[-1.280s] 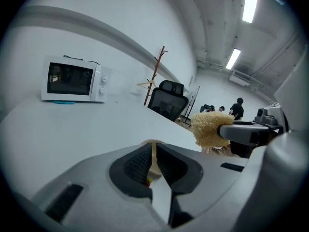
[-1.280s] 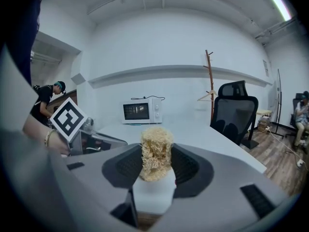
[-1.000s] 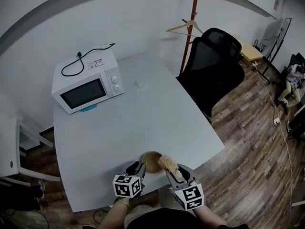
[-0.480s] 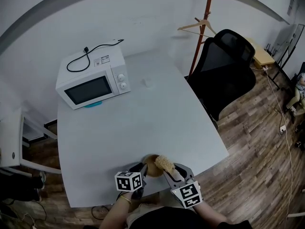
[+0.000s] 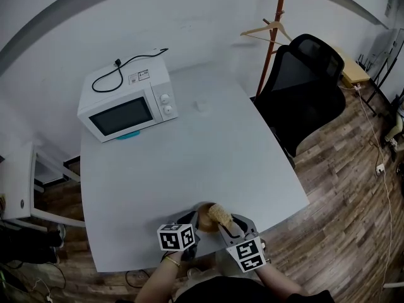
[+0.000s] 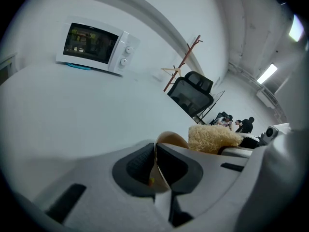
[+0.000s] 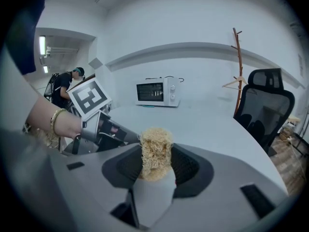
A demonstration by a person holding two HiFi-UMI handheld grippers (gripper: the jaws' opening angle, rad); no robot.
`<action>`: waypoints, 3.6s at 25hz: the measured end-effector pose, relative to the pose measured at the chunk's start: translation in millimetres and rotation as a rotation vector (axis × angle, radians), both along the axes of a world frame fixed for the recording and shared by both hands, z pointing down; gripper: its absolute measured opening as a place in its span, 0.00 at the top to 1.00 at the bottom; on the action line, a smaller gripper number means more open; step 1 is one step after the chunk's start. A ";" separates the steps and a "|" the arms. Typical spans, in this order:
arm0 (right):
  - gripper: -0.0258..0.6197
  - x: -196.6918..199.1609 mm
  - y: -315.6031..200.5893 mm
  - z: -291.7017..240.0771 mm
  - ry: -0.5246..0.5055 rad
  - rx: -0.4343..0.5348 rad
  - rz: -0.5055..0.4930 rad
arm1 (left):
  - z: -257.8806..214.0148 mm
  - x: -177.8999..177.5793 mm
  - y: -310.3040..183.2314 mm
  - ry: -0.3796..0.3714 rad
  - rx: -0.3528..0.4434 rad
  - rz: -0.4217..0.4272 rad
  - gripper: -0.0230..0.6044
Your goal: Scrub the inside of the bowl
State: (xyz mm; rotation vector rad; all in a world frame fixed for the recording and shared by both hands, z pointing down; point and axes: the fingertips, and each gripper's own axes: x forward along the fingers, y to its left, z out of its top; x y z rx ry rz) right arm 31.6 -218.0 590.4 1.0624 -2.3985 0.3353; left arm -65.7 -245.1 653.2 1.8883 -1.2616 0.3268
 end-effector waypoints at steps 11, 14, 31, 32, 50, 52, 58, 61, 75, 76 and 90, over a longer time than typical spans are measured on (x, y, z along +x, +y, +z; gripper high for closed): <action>0.70 -4.1 -2.6 14.5 0.099 -0.007 -0.003 | -21.1 4.1 2.6 -0.013 0.061 0.012 0.91; 0.70 -4.1 -2.6 14.7 0.098 -0.011 0.006 | -28.4 7.8 3.0 -0.013 0.080 0.023 0.91; 0.70 -27.9 6.8 7.7 0.117 -0.041 -0.080 | -45.8 16.2 10.7 -0.018 0.127 0.063 0.91; 0.70 -29.4 8.6 7.7 0.120 -0.044 -0.091 | -46.5 16.4 10.9 -0.018 0.130 0.064 0.91; 0.70 -10.4 26.9 14.1 0.211 -0.050 -0.177 | -48.7 18.3 18.4 -0.012 0.151 0.054 0.91; 0.70 -5.7 24.1 13.9 0.213 -0.051 -0.162 | -48.8 19.4 18.9 -0.013 0.153 0.058 0.91; 0.70 2.6 14.6 9.1 0.208 -0.051 -0.127 | -50.2 20.9 20.9 -0.010 0.157 0.059 0.91; 0.70 3.0 9.7 3.9 0.186 -0.052 -0.111 | -50.6 21.0 21.2 -0.009 0.156 0.059 0.91; 0.70 -31.9 14.8 -9.7 0.175 -0.015 -0.159 | -51.6 15.9 20.1 -0.005 0.157 0.032 0.91; 0.70 -33.5 16.9 -9.0 0.177 -0.015 -0.164 | -51.7 15.0 20.0 -0.007 0.157 0.029 0.91; 0.70 -32.7 36.7 1.7 0.188 -0.043 -0.209 | -46.3 13.9 18.8 -0.011 0.154 0.011 0.92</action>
